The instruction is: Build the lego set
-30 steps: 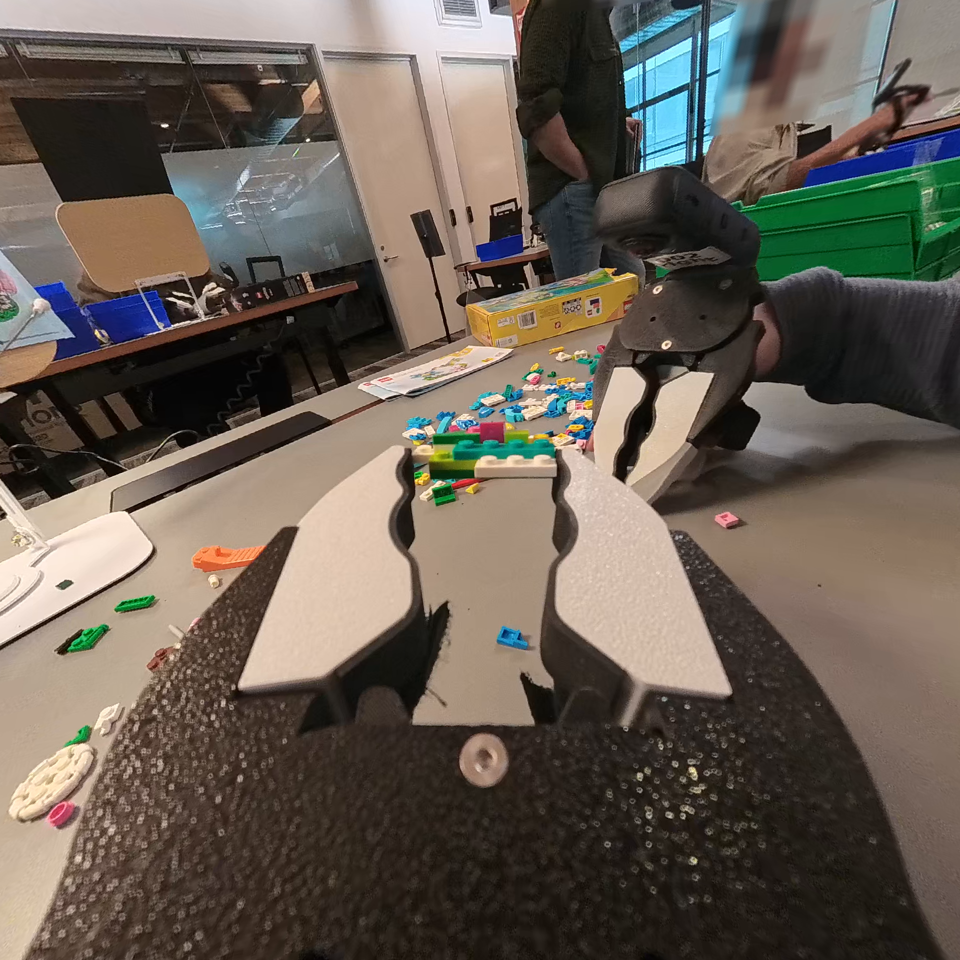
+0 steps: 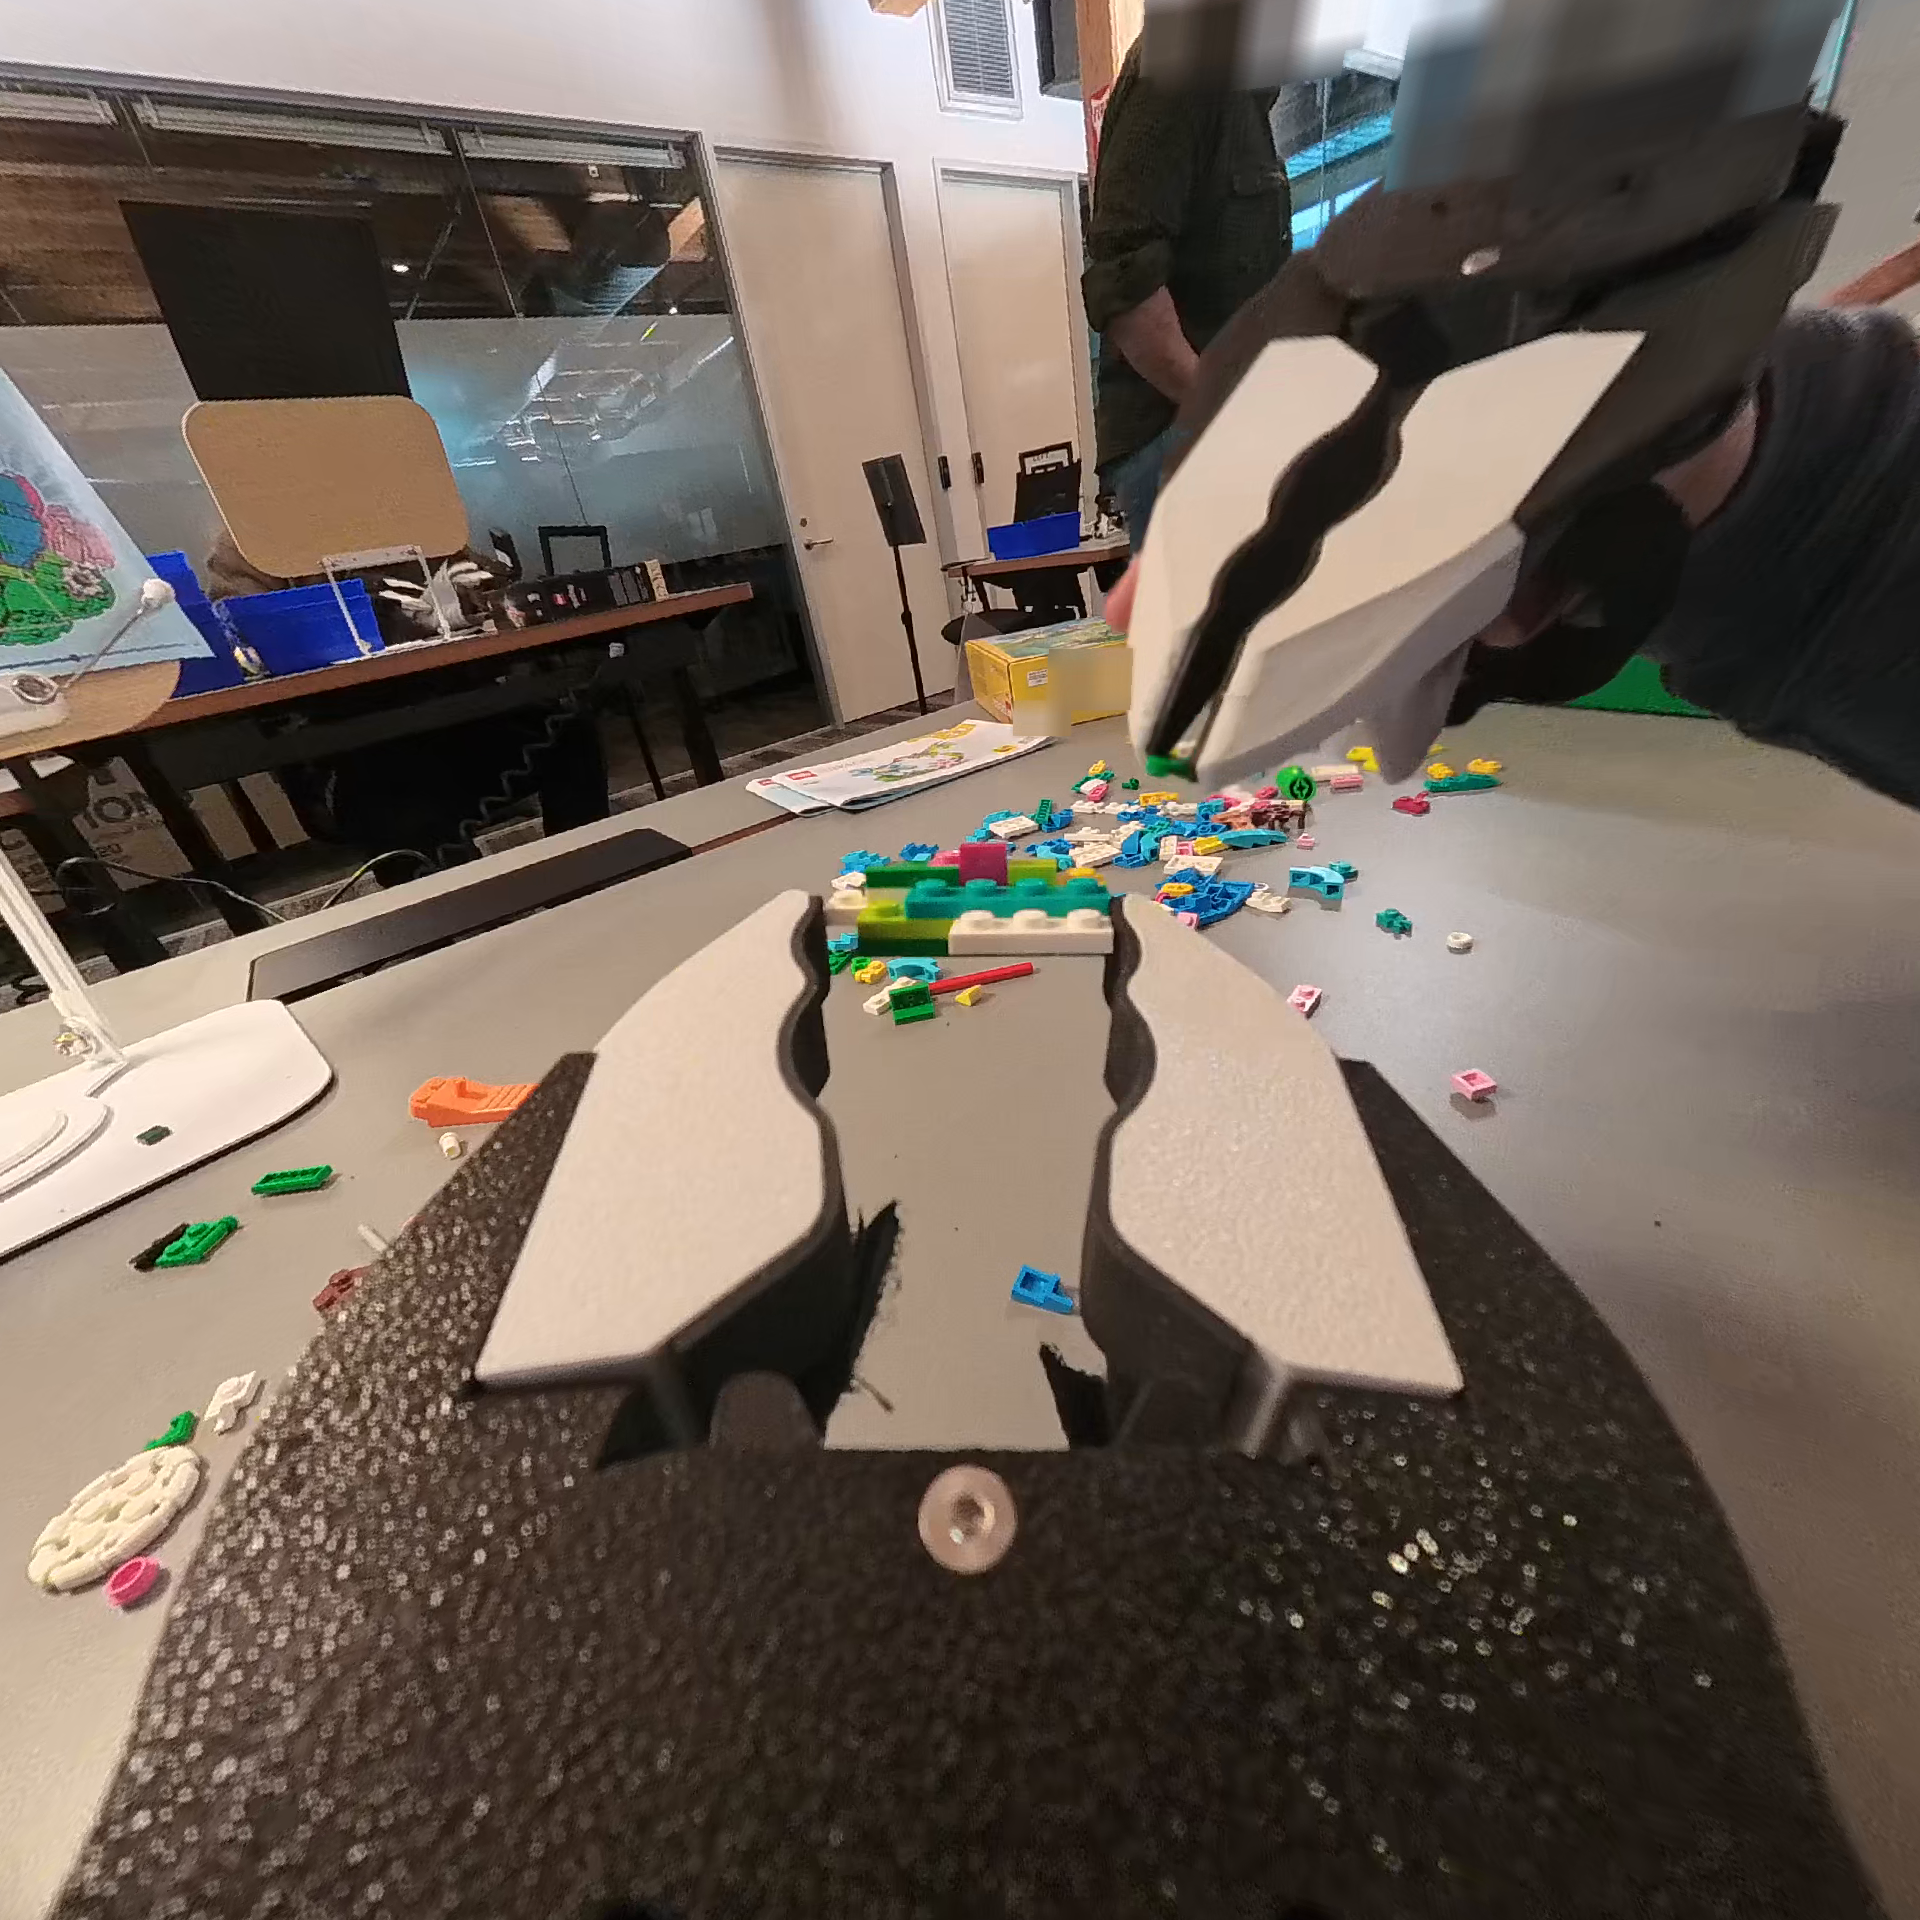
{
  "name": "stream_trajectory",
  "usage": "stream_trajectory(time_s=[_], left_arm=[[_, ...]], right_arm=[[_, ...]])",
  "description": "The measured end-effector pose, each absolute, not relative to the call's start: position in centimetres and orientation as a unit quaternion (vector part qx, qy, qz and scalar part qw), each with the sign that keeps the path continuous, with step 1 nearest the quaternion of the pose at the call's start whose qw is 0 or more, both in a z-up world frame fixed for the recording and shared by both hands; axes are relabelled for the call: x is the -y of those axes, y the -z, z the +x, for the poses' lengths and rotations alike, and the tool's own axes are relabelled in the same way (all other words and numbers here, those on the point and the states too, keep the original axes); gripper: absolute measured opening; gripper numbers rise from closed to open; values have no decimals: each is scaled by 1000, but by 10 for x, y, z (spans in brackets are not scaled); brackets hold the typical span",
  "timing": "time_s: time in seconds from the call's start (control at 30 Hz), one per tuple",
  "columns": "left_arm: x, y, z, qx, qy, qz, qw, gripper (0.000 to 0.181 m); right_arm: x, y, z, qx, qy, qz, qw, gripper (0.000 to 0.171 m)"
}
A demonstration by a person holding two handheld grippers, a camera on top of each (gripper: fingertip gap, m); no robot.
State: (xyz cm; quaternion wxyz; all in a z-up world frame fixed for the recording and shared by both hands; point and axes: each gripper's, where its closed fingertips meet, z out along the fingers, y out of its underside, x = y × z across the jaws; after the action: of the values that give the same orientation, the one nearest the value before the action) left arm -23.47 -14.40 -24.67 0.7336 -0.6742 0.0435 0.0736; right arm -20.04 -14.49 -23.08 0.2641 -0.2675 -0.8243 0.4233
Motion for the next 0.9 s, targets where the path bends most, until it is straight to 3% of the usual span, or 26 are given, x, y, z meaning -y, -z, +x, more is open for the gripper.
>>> stream_trajectory(time_s=[0.9], left_arm=[[141,251,-228,-67,-81,-686,720,51]], right_arm=[[159,242,-217,861,-373,-266,221,5]])
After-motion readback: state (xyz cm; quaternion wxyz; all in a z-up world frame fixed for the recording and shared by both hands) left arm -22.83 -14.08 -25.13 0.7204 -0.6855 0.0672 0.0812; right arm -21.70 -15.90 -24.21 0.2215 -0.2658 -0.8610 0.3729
